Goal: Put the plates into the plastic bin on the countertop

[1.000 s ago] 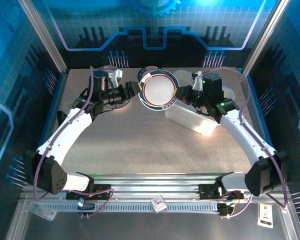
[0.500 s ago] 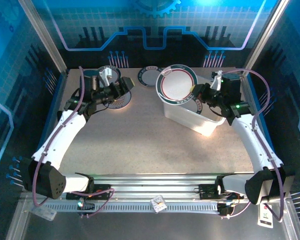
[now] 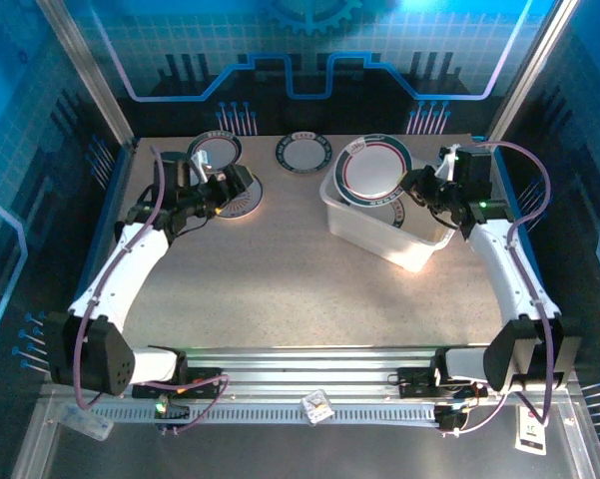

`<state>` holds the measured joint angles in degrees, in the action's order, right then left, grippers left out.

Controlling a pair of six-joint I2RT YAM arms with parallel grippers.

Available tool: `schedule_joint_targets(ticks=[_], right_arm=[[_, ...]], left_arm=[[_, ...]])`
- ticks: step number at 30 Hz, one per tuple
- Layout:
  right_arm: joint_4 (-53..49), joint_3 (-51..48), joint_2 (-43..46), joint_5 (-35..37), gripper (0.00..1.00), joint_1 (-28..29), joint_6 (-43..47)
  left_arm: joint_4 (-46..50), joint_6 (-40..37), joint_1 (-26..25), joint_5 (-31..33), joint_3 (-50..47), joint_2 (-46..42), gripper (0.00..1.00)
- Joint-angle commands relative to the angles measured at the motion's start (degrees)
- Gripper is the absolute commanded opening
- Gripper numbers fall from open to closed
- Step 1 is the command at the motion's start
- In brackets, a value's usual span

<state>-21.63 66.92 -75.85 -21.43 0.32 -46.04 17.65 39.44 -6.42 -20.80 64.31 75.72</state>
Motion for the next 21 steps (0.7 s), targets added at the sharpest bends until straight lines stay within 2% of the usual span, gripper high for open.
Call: schedule_joint_targets(ticks=[1, 12, 21], right_arm=[[0.54, 1.81, -1.67, 0.53, 0.01, -0.76, 0.78], [-0.28, -1.76, -3.31, 3.16, 0.0, -3.45, 0.48], [0.09, -2.58, -8.29, 2.1, 0.0, -4.45, 1.74]], left_arm=[[-1.04, -1.47, 0.54, -0.65, -0.86, 2.5, 0.97], [-0.99, -1.91, 0.61, -1.09, 0.02, 6.66, 0.97], [-1.05, -1.69, 0.61, -1.05, -0.41, 8.01, 0.97]])
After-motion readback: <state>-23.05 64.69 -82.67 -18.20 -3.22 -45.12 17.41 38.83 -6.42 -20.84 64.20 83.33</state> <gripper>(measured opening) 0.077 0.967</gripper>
